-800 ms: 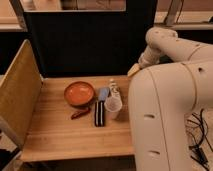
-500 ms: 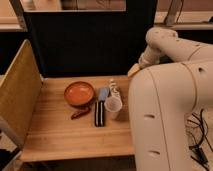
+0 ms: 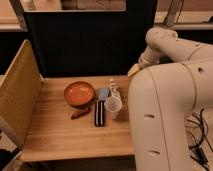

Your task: Place the ceramic cup in the ceramic bowl

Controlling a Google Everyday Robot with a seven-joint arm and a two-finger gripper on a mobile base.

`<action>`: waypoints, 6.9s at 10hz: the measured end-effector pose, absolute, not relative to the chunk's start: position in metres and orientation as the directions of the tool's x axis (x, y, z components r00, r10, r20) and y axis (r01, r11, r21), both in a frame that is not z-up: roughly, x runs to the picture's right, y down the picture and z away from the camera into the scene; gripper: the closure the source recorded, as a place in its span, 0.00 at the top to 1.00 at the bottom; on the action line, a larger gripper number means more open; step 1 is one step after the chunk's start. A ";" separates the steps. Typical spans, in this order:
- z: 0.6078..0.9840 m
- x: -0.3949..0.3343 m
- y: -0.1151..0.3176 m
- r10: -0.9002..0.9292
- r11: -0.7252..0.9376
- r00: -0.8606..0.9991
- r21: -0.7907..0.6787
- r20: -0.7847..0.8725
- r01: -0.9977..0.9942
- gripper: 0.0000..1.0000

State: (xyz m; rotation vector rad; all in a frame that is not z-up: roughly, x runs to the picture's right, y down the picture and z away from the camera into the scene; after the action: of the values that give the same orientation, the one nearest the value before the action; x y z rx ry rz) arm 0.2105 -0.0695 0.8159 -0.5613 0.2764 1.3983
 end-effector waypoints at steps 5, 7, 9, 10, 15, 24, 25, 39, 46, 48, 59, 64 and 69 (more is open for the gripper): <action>0.816 0.210 -0.070 0.849 0.070 0.168 -0.208 -0.502 -0.976 0.80; 0.816 0.210 -0.070 0.849 0.070 0.168 -0.208 -0.502 -0.976 0.80; 0.816 0.210 -0.070 0.849 0.070 0.168 -0.208 -0.502 -0.976 0.80; 0.816 0.210 -0.070 0.848 0.070 0.168 -0.208 -0.502 -0.976 0.80; 0.785 0.170 -0.062 0.823 0.206 0.330 -0.298 -0.462 -0.932 0.80; 0.742 0.121 0.001 0.750 0.438 0.544 -0.332 -0.377 -0.835 0.80; 0.746 0.116 0.003 0.743 0.447 0.555 -0.340 -0.374 -0.827 0.80; 0.859 0.087 0.082 0.658 0.335 0.569 -0.485 -0.493 -0.808 0.58; 0.835 0.088 0.071 0.681 0.295 0.562 -0.526 -0.469 -0.798 0.00; 0.819 0.086 0.058 0.707 0.295 0.559 -0.537 -0.434 -0.790 0.00; 0.774 -0.064 -0.075 0.592 0.596 0.795 -0.592 -0.132 -0.542 0.00; 0.815 -0.149 -0.056 0.473 0.588 0.876 -0.708 -0.092 -0.391 0.00; 0.877 -0.168 -0.049 0.450 0.526 0.883 -0.760 -0.131 -0.381 0.00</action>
State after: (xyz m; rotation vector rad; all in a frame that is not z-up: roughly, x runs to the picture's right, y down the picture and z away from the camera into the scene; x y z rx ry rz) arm -0.1685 -0.0495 0.8768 -0.8869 -0.0846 0.4973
